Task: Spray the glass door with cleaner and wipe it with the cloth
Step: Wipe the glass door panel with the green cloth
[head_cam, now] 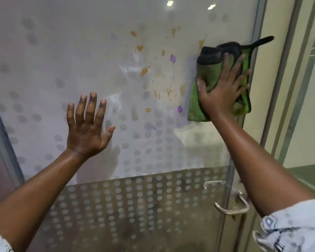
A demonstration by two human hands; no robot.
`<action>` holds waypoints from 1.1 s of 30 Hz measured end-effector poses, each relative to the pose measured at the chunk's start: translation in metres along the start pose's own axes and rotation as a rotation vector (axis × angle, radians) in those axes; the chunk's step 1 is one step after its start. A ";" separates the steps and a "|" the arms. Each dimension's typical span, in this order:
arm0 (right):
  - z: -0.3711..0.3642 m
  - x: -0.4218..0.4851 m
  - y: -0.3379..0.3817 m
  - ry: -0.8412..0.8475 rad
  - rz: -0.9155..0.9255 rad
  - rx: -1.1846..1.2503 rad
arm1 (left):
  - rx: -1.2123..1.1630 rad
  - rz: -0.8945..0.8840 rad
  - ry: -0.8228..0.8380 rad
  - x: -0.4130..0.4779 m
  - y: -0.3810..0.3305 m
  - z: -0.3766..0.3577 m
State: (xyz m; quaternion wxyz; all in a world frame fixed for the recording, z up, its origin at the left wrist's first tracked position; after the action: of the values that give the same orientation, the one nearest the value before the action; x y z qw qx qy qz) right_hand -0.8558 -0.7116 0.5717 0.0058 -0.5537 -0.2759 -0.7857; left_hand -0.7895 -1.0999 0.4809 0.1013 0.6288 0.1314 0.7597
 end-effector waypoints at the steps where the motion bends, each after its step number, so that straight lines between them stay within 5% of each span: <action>1: -0.003 -0.001 0.011 -0.027 -0.003 -0.007 | 0.002 0.000 -0.001 0.000 0.000 0.000; 6: -0.043 -0.104 0.055 0.049 0.506 -0.150 | 0.013 0.000 0.008 -0.001 0.000 -0.001; 10: -0.058 -0.194 0.011 0.246 1.172 -0.278 | 0.012 0.005 0.015 -0.001 0.000 0.000; 12: -0.048 -0.171 -0.018 0.260 1.324 -0.307 | 0.012 0.003 0.013 -0.001 0.000 0.000; 14: -0.031 -0.111 -0.032 0.201 1.237 -0.300 | 0.013 0.004 0.011 -0.001 0.000 0.000; 18: 0.009 -0.001 -0.036 0.081 0.728 -0.172 | 0.013 0.004 0.000 0.001 -0.001 0.002; 23: -0.001 -0.022 0.004 -0.075 0.184 0.077 | 0.015 0.005 -0.002 -0.001 -0.001 0.001; 25: -0.025 -0.075 0.029 0.010 0.348 0.074 | 0.016 0.007 -0.002 0.000 -0.002 0.002; 30: -0.057 -0.183 0.016 0.243 1.131 -0.168 | 0.023 0.005 0.011 0.000 -0.001 0.002; 33: -0.039 -0.130 -0.005 0.184 1.077 -0.197 | 0.017 0.008 0.015 -0.001 -0.001 0.002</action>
State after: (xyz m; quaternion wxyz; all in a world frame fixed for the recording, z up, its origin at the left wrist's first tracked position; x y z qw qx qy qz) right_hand -0.8404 -0.7630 0.4466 0.3789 -0.5434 0.1228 -0.7389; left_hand -0.7869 -1.0987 0.4798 0.0921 0.6246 0.1360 0.7635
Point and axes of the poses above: each hand's wrist, its own x-axis towards the middle knuckle, its own z-axis out of the back of the hand, y = z × x, the point moved 7 cm from there along x, towards the middle knuckle, and after that the axes turned 3 degrees about -x, right-handed, at the moved point
